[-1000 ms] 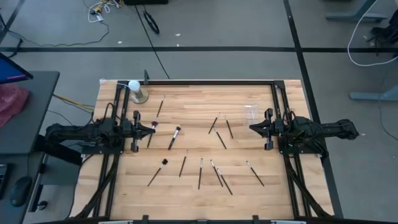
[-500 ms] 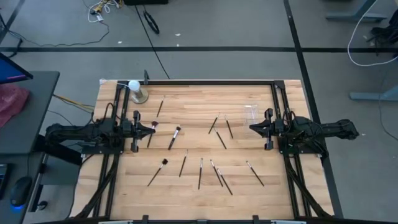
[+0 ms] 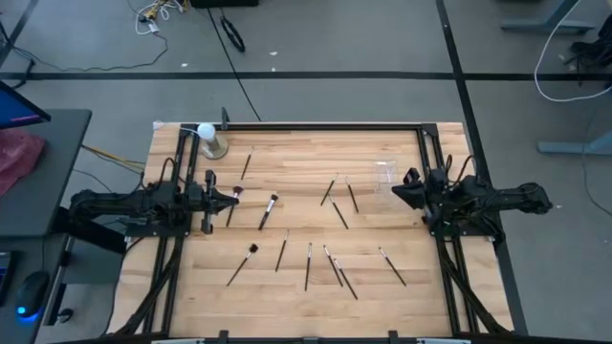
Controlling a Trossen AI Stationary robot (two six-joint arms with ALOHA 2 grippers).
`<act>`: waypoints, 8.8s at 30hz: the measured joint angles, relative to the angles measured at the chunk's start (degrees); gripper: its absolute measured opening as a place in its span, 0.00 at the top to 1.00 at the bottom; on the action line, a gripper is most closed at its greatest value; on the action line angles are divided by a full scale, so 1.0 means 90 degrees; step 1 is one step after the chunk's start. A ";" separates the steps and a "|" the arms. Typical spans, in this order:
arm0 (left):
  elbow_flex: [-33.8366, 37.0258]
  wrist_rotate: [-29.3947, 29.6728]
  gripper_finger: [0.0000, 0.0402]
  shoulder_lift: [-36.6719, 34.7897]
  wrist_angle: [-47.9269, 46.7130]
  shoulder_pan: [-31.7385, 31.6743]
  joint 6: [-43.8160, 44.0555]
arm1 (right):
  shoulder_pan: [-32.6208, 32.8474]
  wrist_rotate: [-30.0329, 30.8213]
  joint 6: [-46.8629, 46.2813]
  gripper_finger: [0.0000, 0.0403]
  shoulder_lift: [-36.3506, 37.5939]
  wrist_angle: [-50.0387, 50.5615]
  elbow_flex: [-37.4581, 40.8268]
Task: Sort items
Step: Put the silver eyeshadow brush into the transparent organizer
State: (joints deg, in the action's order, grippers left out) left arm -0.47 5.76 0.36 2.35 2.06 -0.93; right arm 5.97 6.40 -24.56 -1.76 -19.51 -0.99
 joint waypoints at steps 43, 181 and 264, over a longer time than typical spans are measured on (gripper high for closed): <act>0.0000 0.0002 0.98 0.0000 0.0051 -0.0001 0.0874 | 0.0809 0.3881 -0.0952 0.51 -1.0424 0.0648 -0.3728; -0.6528 -0.0202 0.80 0.9603 0.0488 0.0829 -0.0273 | 0.1853 0.3366 0.2245 0.98 -0.9830 -0.1348 -0.4551; -0.4039 0.1607 0.55 1.0211 0.3566 -0.0465 0.1519 | 0.1216 0.3574 0.0635 0.79 -0.6612 0.0726 -0.2693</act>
State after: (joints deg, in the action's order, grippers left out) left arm -36.82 20.22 92.26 34.45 -2.13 12.74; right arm 16.91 38.57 -18.85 -61.27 -12.97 -25.23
